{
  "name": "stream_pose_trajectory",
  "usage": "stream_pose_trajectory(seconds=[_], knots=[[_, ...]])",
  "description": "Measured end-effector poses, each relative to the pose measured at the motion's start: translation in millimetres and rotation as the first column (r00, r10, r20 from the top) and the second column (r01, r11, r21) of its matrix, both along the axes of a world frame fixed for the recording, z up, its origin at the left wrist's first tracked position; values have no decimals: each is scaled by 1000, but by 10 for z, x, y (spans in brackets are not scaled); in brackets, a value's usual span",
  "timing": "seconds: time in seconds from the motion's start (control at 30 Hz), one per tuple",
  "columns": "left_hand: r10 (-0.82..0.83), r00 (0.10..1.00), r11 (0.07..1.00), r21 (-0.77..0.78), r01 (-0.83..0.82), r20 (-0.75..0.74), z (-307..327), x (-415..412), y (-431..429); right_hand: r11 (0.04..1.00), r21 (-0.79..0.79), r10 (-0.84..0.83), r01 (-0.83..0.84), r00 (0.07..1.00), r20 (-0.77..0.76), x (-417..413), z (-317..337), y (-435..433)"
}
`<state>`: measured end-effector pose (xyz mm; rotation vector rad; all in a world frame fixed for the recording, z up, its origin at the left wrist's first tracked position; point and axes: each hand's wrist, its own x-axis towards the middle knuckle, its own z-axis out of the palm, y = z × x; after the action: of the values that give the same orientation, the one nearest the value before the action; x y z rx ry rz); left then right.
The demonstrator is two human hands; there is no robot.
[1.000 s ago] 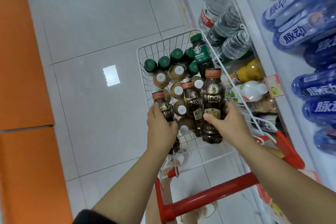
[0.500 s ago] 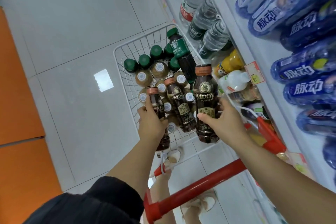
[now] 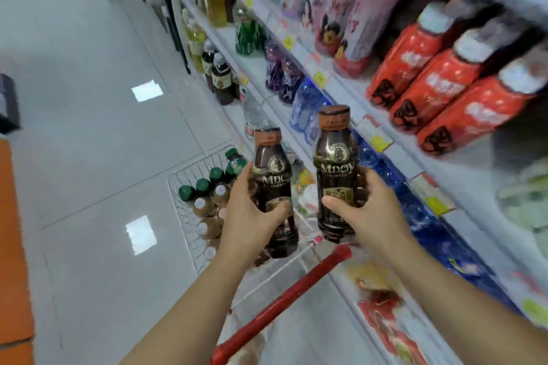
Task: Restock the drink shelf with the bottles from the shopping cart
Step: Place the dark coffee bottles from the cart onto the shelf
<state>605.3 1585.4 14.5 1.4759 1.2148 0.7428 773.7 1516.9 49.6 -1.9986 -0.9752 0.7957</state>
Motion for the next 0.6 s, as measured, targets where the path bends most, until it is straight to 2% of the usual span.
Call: stream_pose_trajectory(seconds=[0.1, 0.2, 0.33, 0.47, 0.6], knots=[[-115, 991, 982, 157, 102, 74, 614, 245, -250, 986, 156, -70, 66, 997, 20, 187, 645, -348], [-248, 959, 923, 336, 189, 140, 1199, 491, -547, 945, 309, -130, 106, 990, 57, 353, 1247, -816], [-503, 842, 777, 529, 340, 197, 1882, 877, -989, 845, 511, -231, 155, 969, 88, 510, 1927, -1520], [-661, 709, 645, 670, 367, 248, 2437, 1280, -1515, 713, 675, -344, 191, 934, 99, 650, 2414, -2260], [-775, 610, 454, 818, 353, 166, 2840, 1652, -2014, 602, 778, -464, 181, 872, 156, 770, 2745, -3000]])
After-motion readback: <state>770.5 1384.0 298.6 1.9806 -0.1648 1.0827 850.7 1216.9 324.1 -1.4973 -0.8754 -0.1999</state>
